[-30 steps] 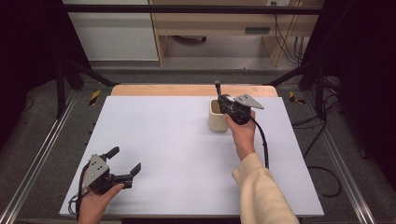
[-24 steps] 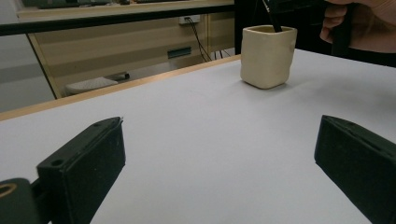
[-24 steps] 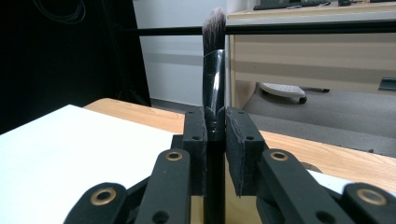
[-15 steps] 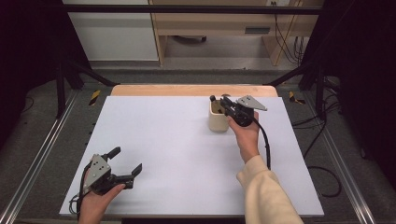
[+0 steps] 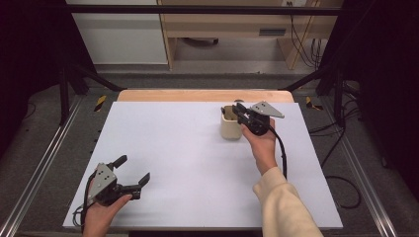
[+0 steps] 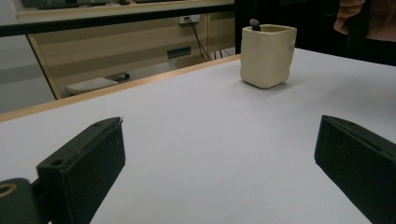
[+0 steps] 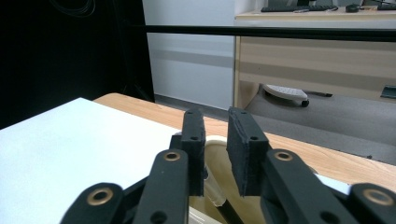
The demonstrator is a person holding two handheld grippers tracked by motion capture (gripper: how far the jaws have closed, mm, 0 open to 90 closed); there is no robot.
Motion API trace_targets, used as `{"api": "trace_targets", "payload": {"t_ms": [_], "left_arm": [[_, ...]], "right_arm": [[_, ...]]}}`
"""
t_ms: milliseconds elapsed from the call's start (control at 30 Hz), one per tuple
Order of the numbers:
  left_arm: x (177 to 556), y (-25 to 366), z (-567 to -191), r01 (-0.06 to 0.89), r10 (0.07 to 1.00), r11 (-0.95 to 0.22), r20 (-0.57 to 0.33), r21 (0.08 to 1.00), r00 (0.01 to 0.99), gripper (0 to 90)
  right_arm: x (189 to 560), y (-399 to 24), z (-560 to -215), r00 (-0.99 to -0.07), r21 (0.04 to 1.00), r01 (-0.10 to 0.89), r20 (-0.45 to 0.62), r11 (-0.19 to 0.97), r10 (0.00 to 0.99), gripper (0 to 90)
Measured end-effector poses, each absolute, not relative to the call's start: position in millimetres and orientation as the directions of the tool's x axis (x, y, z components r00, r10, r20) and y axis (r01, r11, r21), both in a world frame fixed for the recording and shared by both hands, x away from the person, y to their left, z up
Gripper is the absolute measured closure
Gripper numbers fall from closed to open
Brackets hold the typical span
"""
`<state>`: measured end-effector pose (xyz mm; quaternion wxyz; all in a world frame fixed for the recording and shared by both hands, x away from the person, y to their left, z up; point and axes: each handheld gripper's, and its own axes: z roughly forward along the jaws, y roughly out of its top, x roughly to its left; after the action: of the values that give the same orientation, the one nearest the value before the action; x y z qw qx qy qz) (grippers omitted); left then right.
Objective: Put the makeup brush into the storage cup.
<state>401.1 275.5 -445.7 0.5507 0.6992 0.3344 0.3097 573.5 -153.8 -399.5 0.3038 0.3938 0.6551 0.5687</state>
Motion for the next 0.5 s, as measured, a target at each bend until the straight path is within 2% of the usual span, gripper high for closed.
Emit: {"api": "trace_targets", "payload": {"t_ms": [167,500], "left_arm": [[401,276,-446,0.128,0.810,-0.166,0.062,0.978,0.583,1.2],[401,277,-446,0.128,0.812,-0.164,0.061,0.978,0.581,1.2]], "right_arm": [[571,-155,-396,-0.503,0.985,0.170,0.048,0.044,0.863,69.5],[565,-154,-387,-0.492,0.985,0.167,0.046,0.042,0.870,50.0]]}}
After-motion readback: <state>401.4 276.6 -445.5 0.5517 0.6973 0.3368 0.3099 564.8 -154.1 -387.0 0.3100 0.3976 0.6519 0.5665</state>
